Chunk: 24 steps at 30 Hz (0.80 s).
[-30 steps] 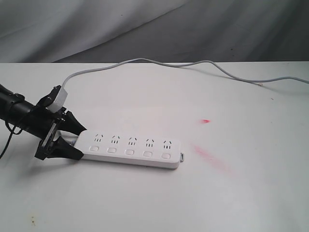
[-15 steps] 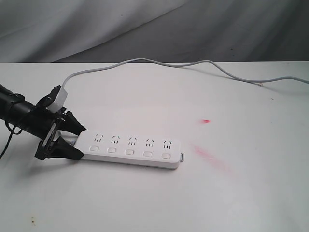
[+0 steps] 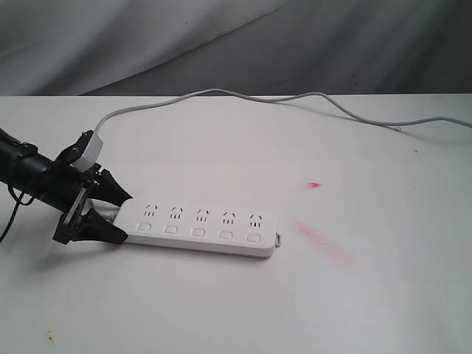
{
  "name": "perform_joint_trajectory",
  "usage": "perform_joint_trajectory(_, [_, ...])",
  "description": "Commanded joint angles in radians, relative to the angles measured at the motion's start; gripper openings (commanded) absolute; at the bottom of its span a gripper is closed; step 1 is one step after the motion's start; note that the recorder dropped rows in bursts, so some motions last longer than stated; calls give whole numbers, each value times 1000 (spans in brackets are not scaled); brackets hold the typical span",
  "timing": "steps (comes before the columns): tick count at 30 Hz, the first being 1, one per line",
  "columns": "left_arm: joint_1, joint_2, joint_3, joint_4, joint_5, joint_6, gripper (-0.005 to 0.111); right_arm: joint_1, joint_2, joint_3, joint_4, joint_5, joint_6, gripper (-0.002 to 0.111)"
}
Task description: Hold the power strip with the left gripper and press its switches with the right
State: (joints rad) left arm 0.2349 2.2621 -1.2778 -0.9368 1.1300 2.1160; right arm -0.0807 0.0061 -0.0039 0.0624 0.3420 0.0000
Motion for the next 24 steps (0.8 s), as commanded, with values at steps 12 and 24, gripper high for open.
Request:
perform_joint_trajectory(12, [-6,29,21,51,-54,-22,63,0,-6,4,-10,0,0,0])
perform_joint_trajectory(24, [-6,29,21,68,-60,-22,84,0,-6,4,-10,0,0,0])
